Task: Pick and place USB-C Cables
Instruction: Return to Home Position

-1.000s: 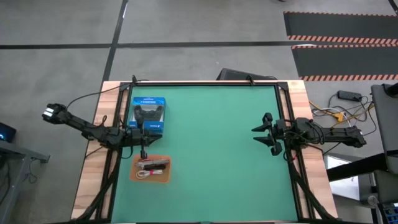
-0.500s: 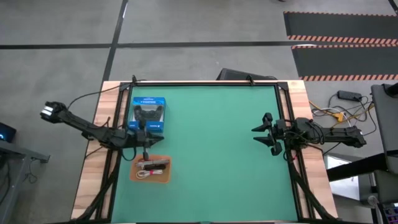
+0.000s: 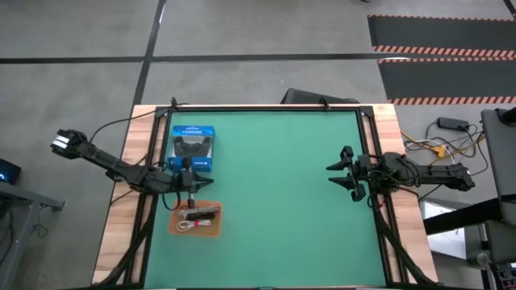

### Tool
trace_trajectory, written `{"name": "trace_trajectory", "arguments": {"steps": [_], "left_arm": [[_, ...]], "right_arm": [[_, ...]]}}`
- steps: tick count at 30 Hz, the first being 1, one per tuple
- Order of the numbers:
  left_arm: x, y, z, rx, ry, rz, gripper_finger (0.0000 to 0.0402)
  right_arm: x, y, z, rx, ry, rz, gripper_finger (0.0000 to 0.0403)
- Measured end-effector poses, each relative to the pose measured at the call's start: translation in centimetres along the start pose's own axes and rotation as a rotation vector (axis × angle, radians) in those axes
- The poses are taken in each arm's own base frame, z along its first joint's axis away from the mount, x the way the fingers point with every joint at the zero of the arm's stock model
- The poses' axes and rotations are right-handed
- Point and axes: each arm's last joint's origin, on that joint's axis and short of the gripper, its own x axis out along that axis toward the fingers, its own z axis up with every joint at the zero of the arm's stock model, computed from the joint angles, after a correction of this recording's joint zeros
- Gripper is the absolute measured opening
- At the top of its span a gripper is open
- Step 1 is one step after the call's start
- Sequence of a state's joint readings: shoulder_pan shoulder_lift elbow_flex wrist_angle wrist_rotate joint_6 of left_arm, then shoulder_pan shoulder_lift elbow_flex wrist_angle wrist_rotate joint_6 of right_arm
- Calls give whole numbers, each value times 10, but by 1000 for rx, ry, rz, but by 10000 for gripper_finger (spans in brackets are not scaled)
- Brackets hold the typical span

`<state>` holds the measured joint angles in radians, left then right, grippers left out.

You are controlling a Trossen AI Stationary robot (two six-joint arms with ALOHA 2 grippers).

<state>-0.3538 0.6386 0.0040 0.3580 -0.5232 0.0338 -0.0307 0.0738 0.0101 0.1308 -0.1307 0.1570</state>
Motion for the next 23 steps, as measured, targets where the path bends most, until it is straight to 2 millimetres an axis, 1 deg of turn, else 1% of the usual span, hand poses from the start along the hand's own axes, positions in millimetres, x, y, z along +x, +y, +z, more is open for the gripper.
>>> {"name": "trace_trajectory", "arguments": {"steps": [23], "left_arm": [[9,-6,-19,95,165,-5,1]], "right_arm": [[0,0,0,0,0,0,180]]}}
